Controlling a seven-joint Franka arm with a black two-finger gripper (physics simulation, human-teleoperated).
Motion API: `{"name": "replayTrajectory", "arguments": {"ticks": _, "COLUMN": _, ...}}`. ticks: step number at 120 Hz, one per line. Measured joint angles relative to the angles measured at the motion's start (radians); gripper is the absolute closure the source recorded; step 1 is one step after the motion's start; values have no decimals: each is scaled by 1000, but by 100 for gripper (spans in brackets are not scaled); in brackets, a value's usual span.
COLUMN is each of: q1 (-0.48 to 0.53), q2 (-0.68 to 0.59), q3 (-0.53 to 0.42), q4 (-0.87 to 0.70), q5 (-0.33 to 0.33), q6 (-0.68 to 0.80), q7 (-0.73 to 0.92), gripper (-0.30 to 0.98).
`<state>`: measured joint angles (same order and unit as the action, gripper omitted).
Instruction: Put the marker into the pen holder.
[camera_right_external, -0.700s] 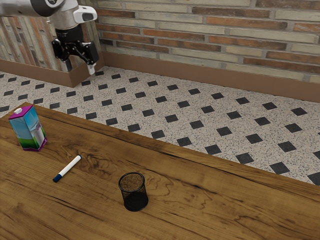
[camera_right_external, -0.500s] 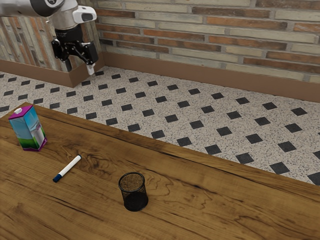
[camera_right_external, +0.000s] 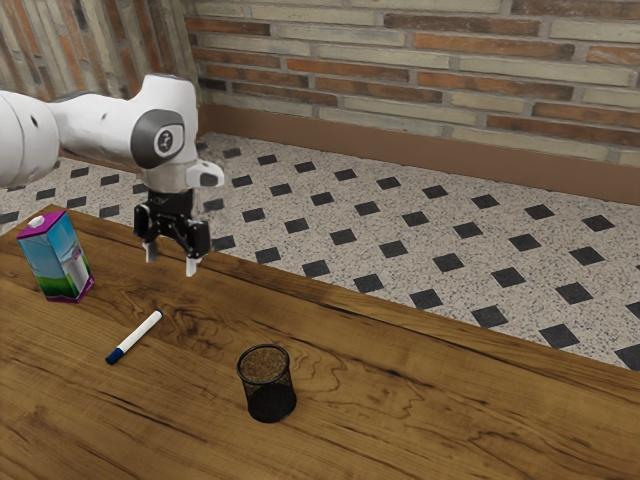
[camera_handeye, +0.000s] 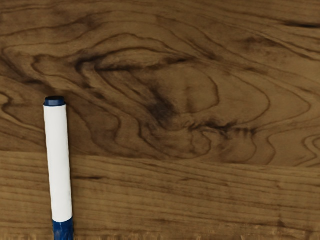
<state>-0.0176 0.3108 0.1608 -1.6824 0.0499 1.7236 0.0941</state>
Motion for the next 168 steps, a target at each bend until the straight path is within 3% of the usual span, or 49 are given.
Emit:
{"name": "replayTrajectory", "arguments": {"ticks": 18, "q1": 44, "q2": -109, "q3": 47, "q4": -308, "q5": 8, "q6": 185, "q7": 28, "gripper": 2}}
{"name": "replayTrajectory", "arguments": {"ticks": 31, "q1": 60, "q2": -144, "q3": 89, "q4": -405, "q5": 10, "q6": 301, "q7": 65, "gripper": 2}}
{"name": "replayTrajectory", "arguments": {"ticks": 79, "q1": 57, "q2": -98, "q3": 124, "q4": -475, "q5": 16, "q6": 392, "q7": 172, "gripper": 2}}
{"name": "replayTrajectory", "arguments": {"ticks": 108, "q1": 57, "q2": -125, "q3": 136, "q4": -578, "q5": 79, "q6": 445, "q7": 216, "gripper": 2}}
{"name": "replayTrajectory", "arguments": {"ticks": 129, "q1": 67, "q2": -84, "q3": 137, "q4": -549, "q5": 106, "q6": 503, "q7": 238, "gripper": 2}}
{"name": "replayTrajectory", "arguments": {"ticks": 168, "q1": 74, "q2": 4, "q3": 135, "q4": -505, "q5": 91, "q6": 550, "q7": 262, "gripper": 4}}
